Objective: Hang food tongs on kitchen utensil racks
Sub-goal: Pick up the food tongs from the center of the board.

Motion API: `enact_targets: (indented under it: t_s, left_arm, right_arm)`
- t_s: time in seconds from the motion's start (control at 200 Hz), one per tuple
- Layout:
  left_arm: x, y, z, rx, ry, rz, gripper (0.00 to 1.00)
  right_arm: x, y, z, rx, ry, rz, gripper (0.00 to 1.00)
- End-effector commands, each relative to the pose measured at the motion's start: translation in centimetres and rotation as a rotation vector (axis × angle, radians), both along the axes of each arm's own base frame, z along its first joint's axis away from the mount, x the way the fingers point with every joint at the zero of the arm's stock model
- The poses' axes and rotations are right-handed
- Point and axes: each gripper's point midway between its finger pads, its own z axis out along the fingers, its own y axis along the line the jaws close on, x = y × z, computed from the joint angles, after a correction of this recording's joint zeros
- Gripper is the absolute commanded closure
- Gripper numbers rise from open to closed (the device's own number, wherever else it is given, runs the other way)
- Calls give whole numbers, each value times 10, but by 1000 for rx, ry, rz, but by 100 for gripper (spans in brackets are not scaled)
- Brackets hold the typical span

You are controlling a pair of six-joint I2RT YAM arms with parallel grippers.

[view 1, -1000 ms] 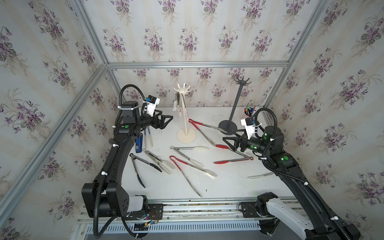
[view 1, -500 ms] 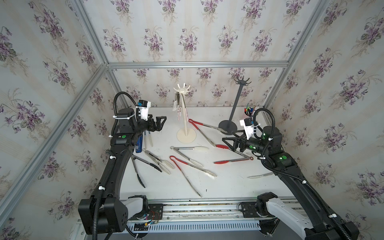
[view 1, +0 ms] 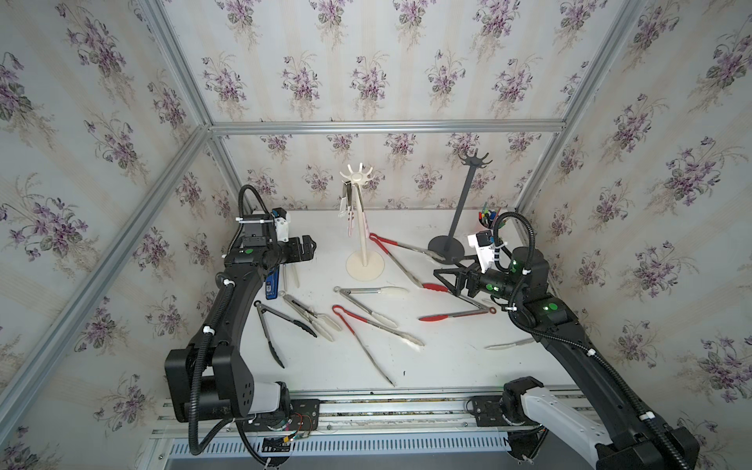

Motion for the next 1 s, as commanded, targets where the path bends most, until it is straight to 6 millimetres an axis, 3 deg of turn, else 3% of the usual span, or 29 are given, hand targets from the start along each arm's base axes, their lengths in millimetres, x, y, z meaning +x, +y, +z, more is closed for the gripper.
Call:
enact_targets:
  t_s: [0.0, 0.26, 0.994]
  left_arm:
    - [-8, 20, -27, 70, 133, 95, 1]
    - [0, 26, -68, 76, 297, 137, 6]
    - [38, 36, -131, 65, 444, 225, 24]
  right_arm:
    - [2, 1, 5, 9, -19, 4, 0]
    - [2, 2, 2, 18, -3, 0, 0]
    - [-6, -3, 3, 36, 11, -25, 0]
